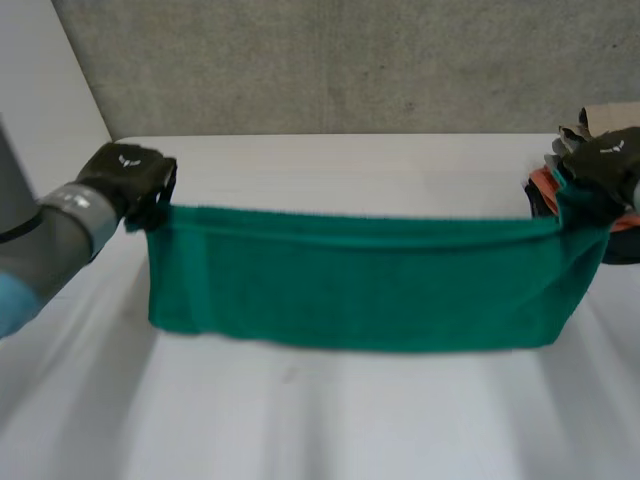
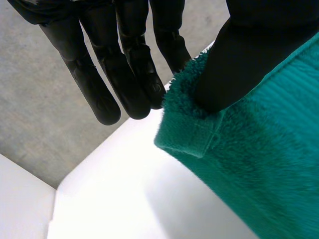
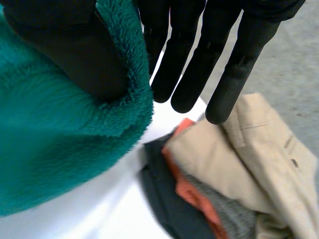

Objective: Fold the laundry.

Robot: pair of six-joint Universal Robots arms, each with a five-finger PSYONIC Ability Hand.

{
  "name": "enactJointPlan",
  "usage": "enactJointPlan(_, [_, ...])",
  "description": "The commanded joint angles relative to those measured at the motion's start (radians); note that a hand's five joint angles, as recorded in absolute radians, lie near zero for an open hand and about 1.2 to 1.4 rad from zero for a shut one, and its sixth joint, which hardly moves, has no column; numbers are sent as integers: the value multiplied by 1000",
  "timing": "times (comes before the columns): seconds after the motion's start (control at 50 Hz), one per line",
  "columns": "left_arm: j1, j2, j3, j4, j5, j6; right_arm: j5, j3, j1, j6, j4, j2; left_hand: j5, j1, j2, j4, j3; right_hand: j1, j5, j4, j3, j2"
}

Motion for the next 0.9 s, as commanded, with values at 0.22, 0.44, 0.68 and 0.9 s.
enactJointPlan(0.22, [-35, -60, 369, 754, -156, -24, 85, -113, 57, 259, -999, 33, 250, 253, 200, 199, 204, 307, 238, 198, 206, 220])
enactJointPlan(0.44, [-18, -44, 132, 709, -138, -76, 70, -13, 52, 285, -868, 64, 250, 253, 200, 199, 204, 307, 238, 198, 206, 220])
enactJointPlan(0.68, [-18, -77, -198, 694, -67, -88, -17, 123, 45, 282, -568, 234, 250, 253, 200, 199, 204, 307, 238, 198, 206, 220])
enactJointPlan(0.9, [-9, -93, -320, 676, -24, -84, -209, 278, 23, 193, -582, 240, 250, 253, 200, 199, 204, 115, 46, 6, 14, 28])
